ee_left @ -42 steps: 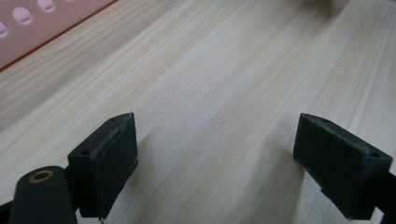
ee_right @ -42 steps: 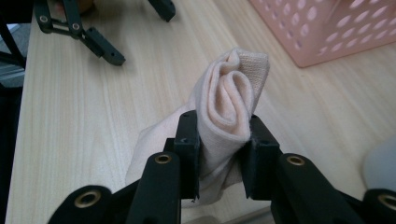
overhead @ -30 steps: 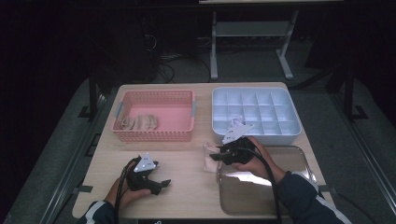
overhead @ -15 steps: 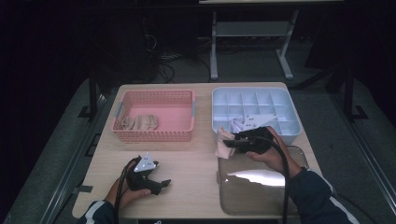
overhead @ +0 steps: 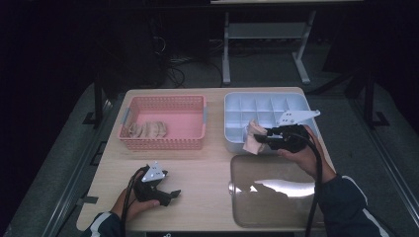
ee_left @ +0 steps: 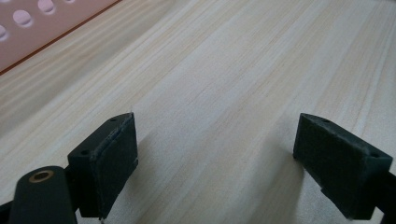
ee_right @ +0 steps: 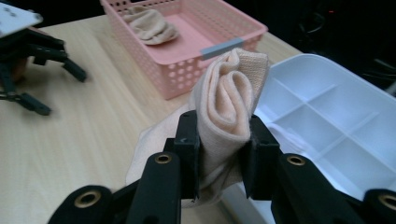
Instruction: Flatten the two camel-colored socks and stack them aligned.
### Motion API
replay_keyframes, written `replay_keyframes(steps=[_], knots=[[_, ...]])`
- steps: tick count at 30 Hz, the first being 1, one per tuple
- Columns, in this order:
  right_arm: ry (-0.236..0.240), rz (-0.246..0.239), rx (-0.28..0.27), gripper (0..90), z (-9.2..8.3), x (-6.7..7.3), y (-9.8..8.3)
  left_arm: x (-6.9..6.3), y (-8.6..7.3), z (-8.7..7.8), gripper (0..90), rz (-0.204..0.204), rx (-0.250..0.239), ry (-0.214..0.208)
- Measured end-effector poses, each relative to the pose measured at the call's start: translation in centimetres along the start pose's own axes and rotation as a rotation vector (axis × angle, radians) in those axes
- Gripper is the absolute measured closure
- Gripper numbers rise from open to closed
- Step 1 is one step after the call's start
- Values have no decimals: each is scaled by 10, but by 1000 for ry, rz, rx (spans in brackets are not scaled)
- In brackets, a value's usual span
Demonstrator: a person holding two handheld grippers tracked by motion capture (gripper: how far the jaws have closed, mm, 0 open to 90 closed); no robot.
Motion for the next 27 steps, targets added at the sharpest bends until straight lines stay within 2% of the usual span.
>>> replay_keyframes(steps=[4, 5, 8, 11, 14, 20, 25, 27], knots=[[-32, 17, -2, 700, -7, -9, -2, 0, 0, 0, 126, 0, 2, 0], [-53, 31, -5, 700, -12, -15, -4, 0, 0, 0, 125, 1, 4, 0], [-93, 33, 12, 700, -17, -23, -8, 0, 0, 0, 126, 1, 4, 0], [-108, 52, 17, 700, -19, -30, -13, 0, 0, 0, 126, 2, 4, 1], [-128, 49, 37, 700, -19, -35, -16, 0, 0, 0, 126, 0, 5, 1], [-175, 50, 119, 701, -9, -46, -28, 0, 0, 0, 126, -3, 4, -1], [-199, 34, 172, 701, 0, -53, -33, 0, 0, 0, 126, -3, 1, 1], [-193, 34, 191, 701, 5, -55, -35, 0, 0, 0, 126, -7, 1, 0]])
Point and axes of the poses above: each handheld gripper's, and its own axes: z roughly forward along the jaws, y roughly out of its top, x roughly to its left, the point moved 3 cm from there along z, roughly forward along the jaws, and after that the axes turned 12 degrees about -z, right-handed, at the moved point
